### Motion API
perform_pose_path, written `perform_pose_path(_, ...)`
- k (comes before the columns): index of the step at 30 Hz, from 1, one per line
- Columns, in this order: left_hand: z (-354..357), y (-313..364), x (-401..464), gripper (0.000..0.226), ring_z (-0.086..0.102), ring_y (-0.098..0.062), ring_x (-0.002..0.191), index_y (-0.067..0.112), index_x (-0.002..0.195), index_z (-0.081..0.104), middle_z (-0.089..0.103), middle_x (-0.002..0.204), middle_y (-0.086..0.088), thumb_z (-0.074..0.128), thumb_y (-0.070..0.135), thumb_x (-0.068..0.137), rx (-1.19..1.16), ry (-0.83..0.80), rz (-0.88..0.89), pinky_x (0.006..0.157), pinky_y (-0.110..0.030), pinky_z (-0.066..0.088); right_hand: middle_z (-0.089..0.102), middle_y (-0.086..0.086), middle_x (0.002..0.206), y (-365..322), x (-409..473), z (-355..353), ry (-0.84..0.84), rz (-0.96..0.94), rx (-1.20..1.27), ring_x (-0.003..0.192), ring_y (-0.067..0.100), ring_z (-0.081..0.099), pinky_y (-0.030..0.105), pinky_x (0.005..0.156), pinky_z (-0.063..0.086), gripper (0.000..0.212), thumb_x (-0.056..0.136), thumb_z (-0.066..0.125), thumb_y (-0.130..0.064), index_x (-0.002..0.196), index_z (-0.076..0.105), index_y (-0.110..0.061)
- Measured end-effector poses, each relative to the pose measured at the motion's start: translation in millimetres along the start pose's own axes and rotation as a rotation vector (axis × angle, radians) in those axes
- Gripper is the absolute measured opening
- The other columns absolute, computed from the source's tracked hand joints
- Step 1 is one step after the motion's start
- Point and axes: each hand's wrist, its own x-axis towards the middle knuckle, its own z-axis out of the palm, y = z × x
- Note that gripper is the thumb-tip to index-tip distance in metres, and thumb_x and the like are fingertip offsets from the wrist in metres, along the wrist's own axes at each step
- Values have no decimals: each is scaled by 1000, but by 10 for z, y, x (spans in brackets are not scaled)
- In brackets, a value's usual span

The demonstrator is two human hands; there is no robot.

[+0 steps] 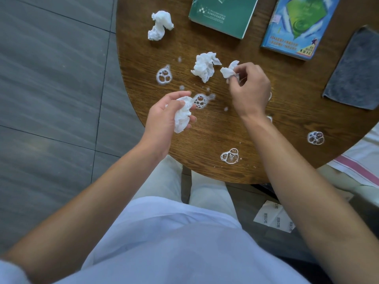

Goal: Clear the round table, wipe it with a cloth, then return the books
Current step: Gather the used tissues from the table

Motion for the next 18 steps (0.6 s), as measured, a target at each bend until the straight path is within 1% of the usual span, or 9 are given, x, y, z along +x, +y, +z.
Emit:
perform_pose_path(2, 23, -16, 22, 24, 72, -19, 80, 20, 115, 73, 77, 104, -6, 53, 13, 103, 1, 8, -2, 69, -30, 59, 70, -7, 89, -129, -180, -113, -22, -31, 125, 78, 8, 66, 17, 69, 51, 7, 93, 67, -24, 97, 72, -20)
perform_pose_path(3, 41, -29, 31, 22, 71, -19, 78, 21, 112, 73, 77, 103, -6, 55, 12, 102, -6, 10, 5, 67, -29, 58, 71, -8, 86, -190, -279, -169, -34, -34, 174, 77, 7, 67, 20, 70, 54, 7, 93, 69, -25, 96, 73, -20)
perform_pose_path(5, 66, -49, 39, 18, 70, -19, 78, 23, 107, 73, 75, 102, -4, 59, 13, 100, -17, 10, 30, 65, -28, 55, 73, -12, 83, -307, -476, -264, -44, -26, 247, 75, 4, 69, 31, 72, 59, 7, 93, 72, -27, 95, 75, -20)
perform_pose_path(8, 92, -79, 32, 12, 70, -19, 85, 28, 101, 75, 76, 103, -1, 66, 20, 98, -34, 11, 32, 69, -30, 55, 75, -10, 82, -460, -744, -336, -82, -20, 364, 72, 7, 71, 39, 70, 60, 7, 92, 75, -23, 96, 76, -17)
perform_pose_path(10, 116, -94, 31, 14, 70, -16, 85, 28, 98, 75, 77, 99, -1, 65, 18, 99, -67, 15, 19, 72, -31, 54, 76, -8, 83, -555, -873, -333, -110, -23, 427, 72, 10, 72, 42, 69, 60, 7, 91, 76, -20, 96, 76, -15)
perform_pose_path(13, 135, -89, 29, 16, 73, -13, 88, 22, 100, 74, 78, 96, 0, 60, 15, 102, -149, 21, -4, 76, -29, 56, 76, -8, 86, -660, -1011, -267, -122, -55, 451, 74, 10, 71, 43, 70, 59, 7, 90, 76, -17, 97, 78, -16)
perform_pose_path(14, 138, -81, 24, 15, 73, -13, 90, 20, 103, 74, 78, 95, 0, 60, 18, 103, -188, 15, -20, 80, -30, 57, 77, -8, 88, -684, -1041, -245, -120, -74, 437, 77, 10, 71, 41, 71, 59, 9, 91, 76, -16, 99, 79, -17)
perform_pose_path(16, 145, -62, 3, 19, 73, -16, 94, 14, 112, 73, 78, 95, -1, 60, 27, 104, -293, 11, -59, 89, -34, 57, 78, -8, 96, -715, -1082, -205, -110, -120, 402, 85, 10, 72, 39, 75, 58, 15, 91, 73, -13, 104, 80, -18)
perform_pose_path(18, 134, -47, -5, 25, 72, -17, 93, 12, 115, 72, 76, 97, -3, 62, 32, 103, -379, 27, -68, 90, -35, 57, 79, -7, 105, -729, -1100, -159, -111, -178, 361, 94, 11, 73, 37, 82, 58, 20, 90, 70, -10, 105, 81, -18)
